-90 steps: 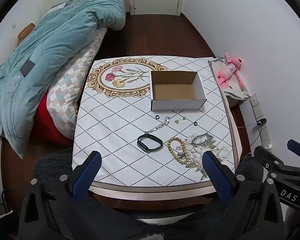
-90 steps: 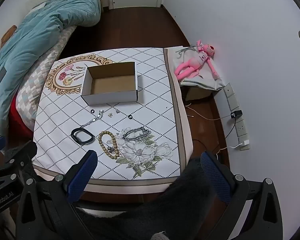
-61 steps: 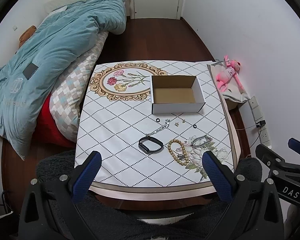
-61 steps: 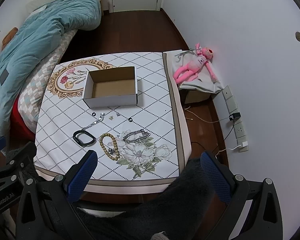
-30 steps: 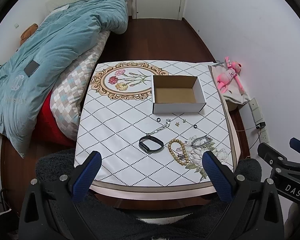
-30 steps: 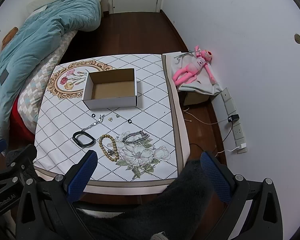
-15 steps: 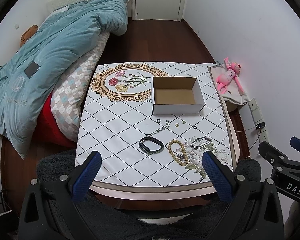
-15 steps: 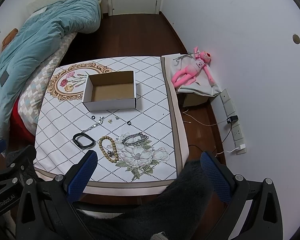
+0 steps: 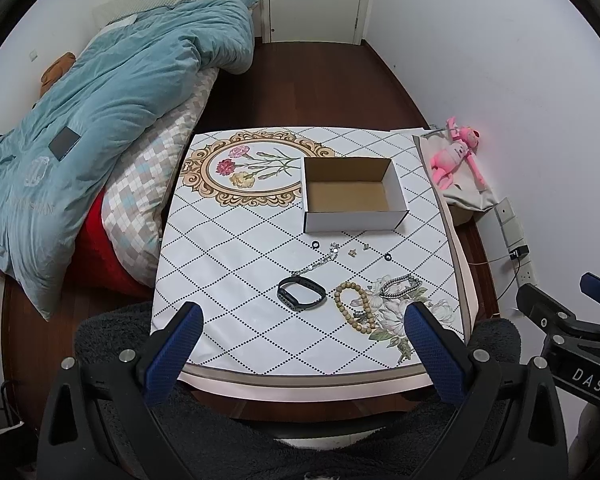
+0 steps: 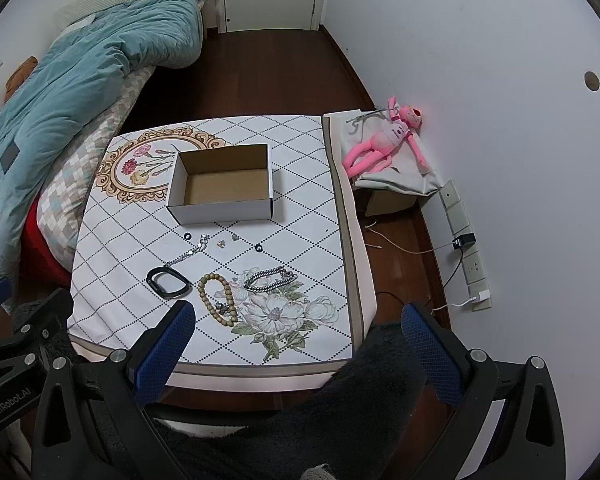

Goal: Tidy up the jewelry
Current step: 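Grasp the black watch band with the left tool while the right tool grasps the wooden bead bracelet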

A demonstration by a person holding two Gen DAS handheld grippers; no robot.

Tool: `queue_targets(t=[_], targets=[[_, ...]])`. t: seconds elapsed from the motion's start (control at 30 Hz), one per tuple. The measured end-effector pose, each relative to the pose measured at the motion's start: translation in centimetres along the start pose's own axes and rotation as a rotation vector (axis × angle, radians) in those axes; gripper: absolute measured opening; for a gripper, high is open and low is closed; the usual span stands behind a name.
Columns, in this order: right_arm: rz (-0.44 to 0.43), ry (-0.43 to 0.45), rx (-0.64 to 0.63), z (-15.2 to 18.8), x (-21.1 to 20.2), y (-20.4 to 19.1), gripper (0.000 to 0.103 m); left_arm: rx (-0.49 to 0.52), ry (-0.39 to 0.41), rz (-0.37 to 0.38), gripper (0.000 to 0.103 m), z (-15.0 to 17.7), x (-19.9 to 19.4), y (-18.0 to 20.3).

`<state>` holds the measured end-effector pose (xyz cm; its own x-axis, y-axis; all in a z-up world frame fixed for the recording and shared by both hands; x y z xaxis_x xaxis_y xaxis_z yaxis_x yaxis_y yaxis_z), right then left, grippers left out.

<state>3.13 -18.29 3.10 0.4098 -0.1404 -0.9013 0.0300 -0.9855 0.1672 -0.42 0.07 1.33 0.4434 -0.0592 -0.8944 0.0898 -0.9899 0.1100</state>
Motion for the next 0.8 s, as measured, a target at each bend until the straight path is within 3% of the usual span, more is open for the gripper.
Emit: queue_targets(t=[0.27,0.43,0.53,0.67,0.8], targets=[[-0.001,0.01,0.003,-0.1,-0.2,0.2,0.103,0.006,0.008,0.002,0.103,-0.1,0.0,0.2],[-0.017,0.028,0.031,-0.3,0.4,0.4,0.103,-0.001,0.037,-0.039,0.103,-0.8,1.5,-0.6],[-0.031,0.017,0.05,-0.7,2.6,0.2,0.103,-0.001,0.055,-0.097,0.103,-1.1,3.6,-1.6],[-0.055,-0.055,0.03,-0.7,8.3,-1.3,0.102,0.003,0.013,-0.154,0.102,-1.2,8.0,-3.1],[-0.107,-0.184,0.01,0.5,15.4,-3.4,0.082,0.0,-0.063,-0.177,0.102,-0.4,12.5,-4.4]])
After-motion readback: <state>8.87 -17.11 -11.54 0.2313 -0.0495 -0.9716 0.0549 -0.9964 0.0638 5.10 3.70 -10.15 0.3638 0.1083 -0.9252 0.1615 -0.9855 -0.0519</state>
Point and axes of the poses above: each gripper's, at about its wrist camera, not at the fingertips, and x roughly the way its jaws point, y to its right, z to its underside, the point moved 1 cm from there along x, roughly the way its jaws point, and after that the axes turned 4 degrees about z, right-handed, at the moved point
